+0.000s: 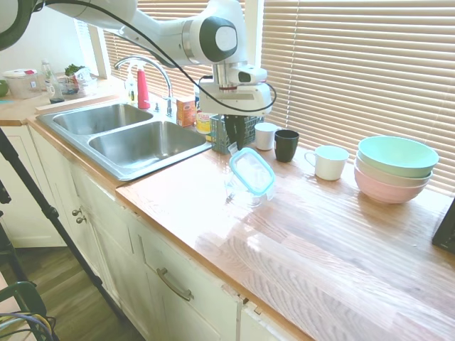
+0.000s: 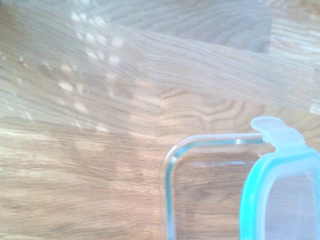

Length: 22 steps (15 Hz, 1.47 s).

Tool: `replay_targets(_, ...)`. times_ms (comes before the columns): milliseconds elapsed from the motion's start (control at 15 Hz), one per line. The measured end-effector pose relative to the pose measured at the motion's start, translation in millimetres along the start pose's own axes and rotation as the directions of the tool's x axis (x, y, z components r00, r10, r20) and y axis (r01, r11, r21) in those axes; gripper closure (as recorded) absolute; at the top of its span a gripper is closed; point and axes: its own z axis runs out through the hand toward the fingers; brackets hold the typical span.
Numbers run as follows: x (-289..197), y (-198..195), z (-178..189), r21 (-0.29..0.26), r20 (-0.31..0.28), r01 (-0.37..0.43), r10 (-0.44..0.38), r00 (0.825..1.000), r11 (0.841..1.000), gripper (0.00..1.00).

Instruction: Cover the lid of the food container

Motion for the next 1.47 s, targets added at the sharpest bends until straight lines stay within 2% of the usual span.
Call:
replay_targets(333, -20, -13, 18, -0.039, -0.031, 0.008, -0.009, 0.999, 0.999, 1.0)
replay_targets(800, -39, -26, 40, -0.066, -0.046, 0.018, -0.021, 0.999, 0.998, 1.0)
replay_targets(1467, -40, -39, 55, -0.105, -0.092, 0.023, -0.033, 0.995, 0.994, 1.0)
